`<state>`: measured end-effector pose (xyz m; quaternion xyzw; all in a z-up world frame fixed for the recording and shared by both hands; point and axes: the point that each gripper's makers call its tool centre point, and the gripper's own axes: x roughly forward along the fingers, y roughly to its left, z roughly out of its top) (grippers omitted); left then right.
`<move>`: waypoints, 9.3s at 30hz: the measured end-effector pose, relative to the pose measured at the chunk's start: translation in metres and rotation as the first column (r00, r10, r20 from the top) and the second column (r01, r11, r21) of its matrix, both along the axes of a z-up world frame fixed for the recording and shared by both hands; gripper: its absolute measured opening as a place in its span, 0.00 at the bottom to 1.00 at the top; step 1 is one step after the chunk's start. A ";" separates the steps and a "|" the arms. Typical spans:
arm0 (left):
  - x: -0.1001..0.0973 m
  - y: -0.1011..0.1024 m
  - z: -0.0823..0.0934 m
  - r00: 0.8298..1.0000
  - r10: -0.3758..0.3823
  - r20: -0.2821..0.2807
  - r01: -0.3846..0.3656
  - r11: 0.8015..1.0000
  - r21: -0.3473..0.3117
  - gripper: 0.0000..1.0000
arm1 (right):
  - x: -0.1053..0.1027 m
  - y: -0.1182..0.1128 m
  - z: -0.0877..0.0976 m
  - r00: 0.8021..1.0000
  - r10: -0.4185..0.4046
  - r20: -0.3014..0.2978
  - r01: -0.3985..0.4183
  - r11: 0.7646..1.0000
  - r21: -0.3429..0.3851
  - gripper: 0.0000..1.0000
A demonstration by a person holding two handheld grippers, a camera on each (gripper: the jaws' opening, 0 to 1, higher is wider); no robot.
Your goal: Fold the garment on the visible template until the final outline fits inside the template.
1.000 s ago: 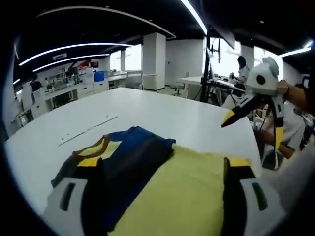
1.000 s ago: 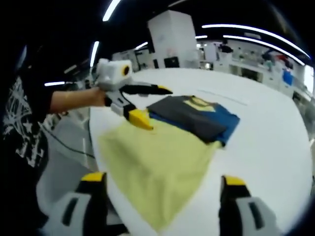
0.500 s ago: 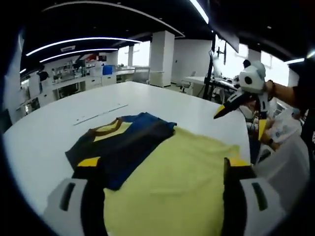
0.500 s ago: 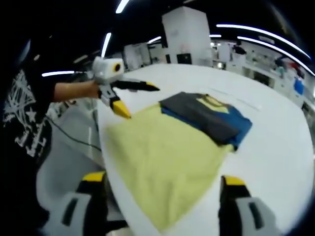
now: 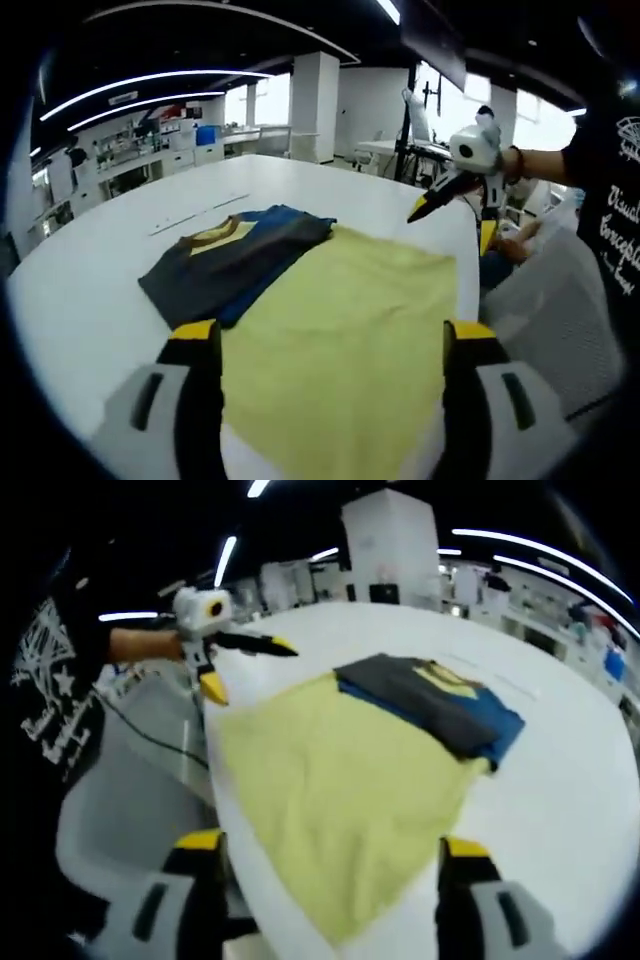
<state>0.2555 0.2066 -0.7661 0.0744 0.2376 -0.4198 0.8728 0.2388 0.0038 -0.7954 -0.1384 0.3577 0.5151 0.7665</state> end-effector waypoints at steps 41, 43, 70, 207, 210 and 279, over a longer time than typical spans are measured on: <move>-0.074 0.043 -0.076 0.969 -0.190 -0.155 0.230 0.923 0.308 0.40 | -0.018 -0.030 -0.053 0.987 0.154 0.036 -0.138 0.953 -0.271 0.37; -0.075 0.042 -0.075 0.969 -0.193 -0.152 0.232 0.921 0.314 0.39 | -0.020 -0.032 -0.056 0.985 0.167 0.039 -0.149 0.945 -0.290 0.37; -0.056 0.048 -0.076 0.982 -0.094 -0.164 0.144 0.936 0.322 0.00 | 0.002 -0.031 -0.052 0.999 0.033 0.011 -0.031 0.985 -0.167 0.00; 0.192 0.069 0.031 0.985 0.166 0.049 -0.173 0.962 0.210 0.00 | 0.231 -0.022 0.038 0.908 -0.153 0.389 0.258 0.938 -0.232 0.00; 0.201 0.072 0.017 0.984 0.179 0.018 -0.179 0.961 0.209 0.00 | 0.236 -0.022 0.027 0.914 -0.154 0.376 0.258 0.935 -0.244 0.00; 0.218 0.112 -0.050 0.988 0.109 0.108 -0.142 0.916 0.376 0.00 | 0.270 -0.025 -0.024 0.936 -0.168 0.309 0.236 0.951 -0.199 0.00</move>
